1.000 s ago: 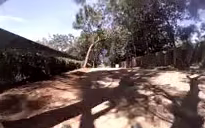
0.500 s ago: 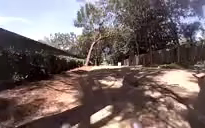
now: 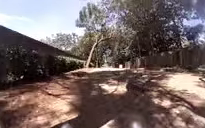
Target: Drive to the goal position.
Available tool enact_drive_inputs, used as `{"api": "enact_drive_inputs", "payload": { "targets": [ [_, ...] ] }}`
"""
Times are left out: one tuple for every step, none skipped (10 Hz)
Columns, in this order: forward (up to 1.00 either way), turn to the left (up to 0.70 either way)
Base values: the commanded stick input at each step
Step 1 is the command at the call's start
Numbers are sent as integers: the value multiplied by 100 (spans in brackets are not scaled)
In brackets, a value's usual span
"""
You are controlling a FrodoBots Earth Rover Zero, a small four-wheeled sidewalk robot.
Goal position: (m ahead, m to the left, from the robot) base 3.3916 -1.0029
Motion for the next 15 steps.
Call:
{"api": "enact_drive_inputs", "payload": {
  "targets": [
    [70, 0],
    [70, 0],
    [70, 0],
    [70, 0],
    [70, 0],
    [70, 0],
    [70, 0],
    [70, 0],
    [70, 0],
    [70, 0],
    [70, 0],
    [70, 0],
    [70, 0],
    [70, 0],
    [70, 0]
  ]
}}
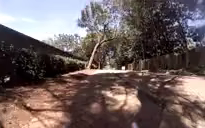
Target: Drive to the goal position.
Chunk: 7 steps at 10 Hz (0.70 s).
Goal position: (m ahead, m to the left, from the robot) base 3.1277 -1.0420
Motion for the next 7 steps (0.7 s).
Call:
{"api": "enact_drive_inputs", "payload": {
  "targets": [
    [70, 0],
    [70, 0],
    [70, 0],
    [70, -1],
    [70, -13],
    [70, -25],
    [70, -34]
  ]
}}
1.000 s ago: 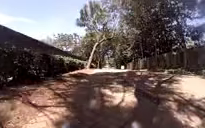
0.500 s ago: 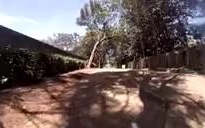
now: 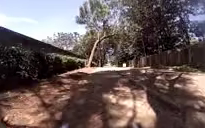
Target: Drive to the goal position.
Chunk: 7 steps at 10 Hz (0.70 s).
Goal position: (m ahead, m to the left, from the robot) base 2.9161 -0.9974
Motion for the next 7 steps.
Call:
{"api": "enact_drive_inputs", "payload": {
  "targets": [
    [70, -26],
    [70, -17],
    [70, -9],
    [70, -1],
    [70, -11],
    [70, -23],
    [70, -35]
  ]
}}
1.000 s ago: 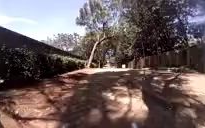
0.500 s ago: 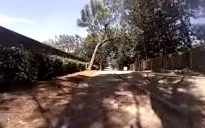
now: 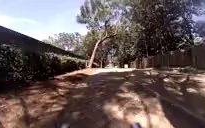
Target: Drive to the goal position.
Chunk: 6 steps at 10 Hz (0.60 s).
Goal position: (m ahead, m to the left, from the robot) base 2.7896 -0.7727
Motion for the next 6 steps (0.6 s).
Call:
{"api": "enact_drive_inputs", "payload": {
  "targets": [
    [70, -35],
    [70, -35],
    [70, -35],
    [70, -35],
    [70, -35],
    [70, -35]
  ]
}}
